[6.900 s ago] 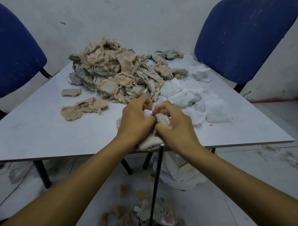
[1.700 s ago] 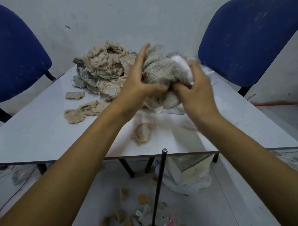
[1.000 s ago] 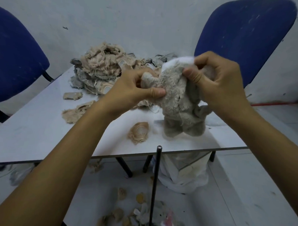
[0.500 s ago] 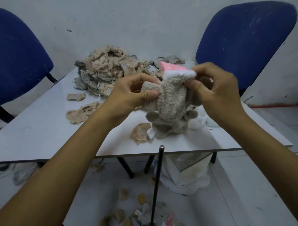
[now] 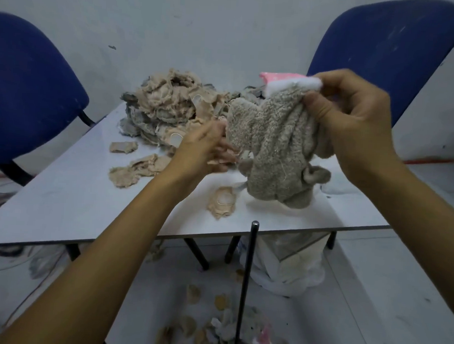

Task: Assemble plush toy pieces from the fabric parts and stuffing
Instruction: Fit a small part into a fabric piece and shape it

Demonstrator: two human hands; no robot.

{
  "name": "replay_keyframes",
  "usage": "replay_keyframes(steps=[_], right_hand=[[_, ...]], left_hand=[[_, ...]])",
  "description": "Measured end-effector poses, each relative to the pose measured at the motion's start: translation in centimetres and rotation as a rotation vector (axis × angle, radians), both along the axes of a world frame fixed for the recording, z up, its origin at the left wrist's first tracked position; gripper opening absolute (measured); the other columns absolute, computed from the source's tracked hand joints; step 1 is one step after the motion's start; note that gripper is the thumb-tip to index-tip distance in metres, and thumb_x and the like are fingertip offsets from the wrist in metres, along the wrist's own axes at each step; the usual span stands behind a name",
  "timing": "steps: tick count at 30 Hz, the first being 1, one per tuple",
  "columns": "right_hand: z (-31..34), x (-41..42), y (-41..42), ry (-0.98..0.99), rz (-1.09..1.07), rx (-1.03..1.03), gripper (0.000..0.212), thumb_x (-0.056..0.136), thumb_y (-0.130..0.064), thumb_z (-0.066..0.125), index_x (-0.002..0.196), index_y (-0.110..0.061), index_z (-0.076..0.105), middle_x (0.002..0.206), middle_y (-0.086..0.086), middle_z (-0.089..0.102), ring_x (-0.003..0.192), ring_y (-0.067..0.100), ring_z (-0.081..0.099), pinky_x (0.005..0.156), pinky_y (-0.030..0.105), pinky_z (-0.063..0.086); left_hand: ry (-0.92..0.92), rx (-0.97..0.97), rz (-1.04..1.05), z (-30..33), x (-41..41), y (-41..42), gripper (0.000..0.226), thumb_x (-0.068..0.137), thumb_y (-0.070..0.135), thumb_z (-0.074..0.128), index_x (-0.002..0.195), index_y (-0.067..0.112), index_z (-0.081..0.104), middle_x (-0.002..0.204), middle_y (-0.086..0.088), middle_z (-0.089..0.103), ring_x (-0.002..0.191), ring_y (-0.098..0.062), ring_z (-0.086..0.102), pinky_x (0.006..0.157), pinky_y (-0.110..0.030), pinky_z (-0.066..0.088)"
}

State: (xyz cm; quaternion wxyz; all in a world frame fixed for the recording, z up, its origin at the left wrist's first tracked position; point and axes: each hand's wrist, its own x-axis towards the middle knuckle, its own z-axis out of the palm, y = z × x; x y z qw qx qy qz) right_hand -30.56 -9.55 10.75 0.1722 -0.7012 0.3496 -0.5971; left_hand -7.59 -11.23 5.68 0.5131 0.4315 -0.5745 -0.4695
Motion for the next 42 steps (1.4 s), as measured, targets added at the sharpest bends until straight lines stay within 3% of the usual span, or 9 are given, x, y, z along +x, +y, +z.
replay_keyframes(steps=[3,5,9,14,21,28,32,39,42], right_hand=[[0.2,-0.4,0.3,-0.195,0.298,0.172,0.009,0.088,-0.014,0.064,0.097,-0.013,0.066,0.089,0.002,0.064,0.085,0.016,0.064,0.076,0.033,0.057],[0.0,-0.6,0.4,-0.216,0.456,0.278,0.011,0.085,-0.012,0.062,0.096,-0.012,0.065,0.087,-0.001,0.065,0.083,0.014,0.065,0.072,0.028,0.055],[-0.7,-0.3,0.2,-0.100,0.506,0.372,0.017,0.093,-0.020,0.053,0.090,-0.012,0.068,0.076,0.005,0.063,0.074,0.016,0.062,0.067,0.028,0.055],[-3.2,0.8,-0.8,0.070,0.284,0.496,0.019,0.099,-0.020,0.056,0.087,-0.016,0.071,0.070,-0.002,0.066,0.068,0.012,0.063,0.066,0.027,0.058],[-8.4,2.7,-0.2,0.530,0.092,0.455,0.018,0.091,-0.037,0.068,0.106,-0.028,0.066,0.097,-0.009,0.064,0.077,0.000,0.061,0.066,0.012,0.048],[-9.0,3.0,0.5,0.189,0.037,0.569,0.030,0.086,-0.028,0.077,0.113,-0.026,0.063,0.094,-0.003,0.060,0.073,0.020,0.065,0.059,0.040,0.060],[-9.2,3.4,1.2,0.059,-0.011,0.533,0.022,0.086,-0.020,0.077,0.101,-0.028,0.063,0.095,0.002,0.057,0.078,0.024,0.066,0.056,0.035,0.061],[-6.8,2.9,1.3,-0.395,0.155,0.692,0.011,0.090,-0.004,0.069,0.100,-0.003,0.069,0.072,0.009,0.062,0.066,0.014,0.065,0.063,0.023,0.056],[-6.2,2.7,1.4,-0.459,0.208,0.739,0.011,0.091,-0.004,0.068,0.101,-0.001,0.069,0.072,0.010,0.062,0.063,0.012,0.062,0.063,0.022,0.056]], left_hand=[[-0.783,0.076,0.012,-2.4,1.3,-0.8,0.020,0.096,0.039,0.059,0.109,0.024,0.063,0.117,-0.008,0.063,0.094,-0.019,0.060,0.077,-0.032,0.050],[-1.059,0.154,-0.029,-3.4,1.4,-1.0,0.039,0.087,0.044,0.069,0.119,0.023,0.060,0.125,-0.012,0.050,0.108,-0.029,0.054,0.093,-0.041,0.049],[-0.927,0.126,-0.045,-3.2,0.7,-1.0,0.017,0.084,0.015,0.074,0.098,0.013,0.064,0.110,-0.012,0.067,0.097,-0.028,0.064,0.081,-0.033,0.054],[-0.805,0.122,0.019,-3.6,0.2,-0.4,0.017,0.087,0.023,0.075,0.076,0.019,0.062,0.076,0.001,0.067,0.067,-0.011,0.061,0.058,-0.024,0.045],[-0.017,0.192,0.171,-3.3,-2.0,0.8,0.015,0.087,0.008,0.073,0.083,0.012,0.059,0.083,-0.011,0.064,0.068,-0.020,0.064,0.064,-0.034,0.056],[0.252,0.204,0.242,-3.3,-3.9,1.7,0.018,0.091,0.010,0.068,0.080,0.014,0.055,0.075,-0.001,0.067,0.062,-0.011,0.063,0.050,-0.019,0.050],[0.354,0.244,0.191,-3.0,-4.6,2.3,0.017,0.091,0.006,0.068,0.084,0.012,0.053,0.087,-0.010,0.063,0.064,-0.015,0.060,0.055,-0.021,0.056],[-0.014,0.055,-0.010,-1.4,-4.0,3.0,0.011,0.091,0.009,0.067,0.096,0.019,0.068,0.080,-0.009,0.062,0.067,-0.013,0.066,0.057,-0.028,0.053],[0.020,0.116,-0.049,-1.3,-3.7,3.5,0.013,0.090,0.012,0.070,0.101,0.019,0.065,0.082,-0.010,0.067,0.066,-0.015,0.066,0.057,-0.028,0.051]])
